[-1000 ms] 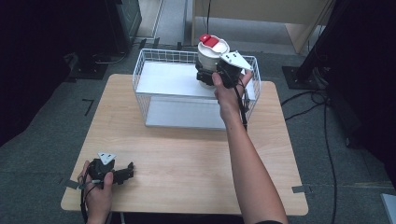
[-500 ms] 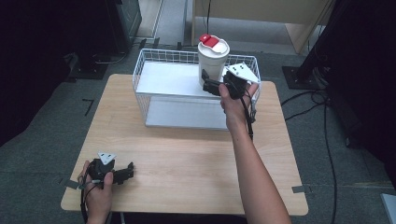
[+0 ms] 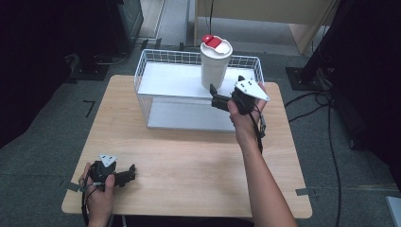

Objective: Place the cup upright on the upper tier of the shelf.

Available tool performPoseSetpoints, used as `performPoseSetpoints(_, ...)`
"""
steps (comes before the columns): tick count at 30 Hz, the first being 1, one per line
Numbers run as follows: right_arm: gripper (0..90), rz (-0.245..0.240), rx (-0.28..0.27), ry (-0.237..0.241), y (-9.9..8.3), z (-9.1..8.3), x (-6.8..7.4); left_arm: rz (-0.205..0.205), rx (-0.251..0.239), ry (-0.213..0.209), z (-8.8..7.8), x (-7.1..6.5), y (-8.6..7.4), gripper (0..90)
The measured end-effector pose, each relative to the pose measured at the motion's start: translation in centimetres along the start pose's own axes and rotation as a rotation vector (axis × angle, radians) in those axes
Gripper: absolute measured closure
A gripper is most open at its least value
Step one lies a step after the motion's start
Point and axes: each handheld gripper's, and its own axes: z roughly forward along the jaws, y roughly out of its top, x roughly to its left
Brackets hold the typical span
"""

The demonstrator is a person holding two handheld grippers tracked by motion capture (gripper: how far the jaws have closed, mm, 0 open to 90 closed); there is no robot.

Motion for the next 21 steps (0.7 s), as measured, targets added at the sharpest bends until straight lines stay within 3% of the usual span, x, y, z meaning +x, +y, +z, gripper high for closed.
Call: performPoseSetpoints(21, 0.0, -0.001, 0.009, -0.027, -2.5, -4.3, -2.0, 0.000, 0.000, 0.000, 0.0, 0.0, 0.0, 0.0)
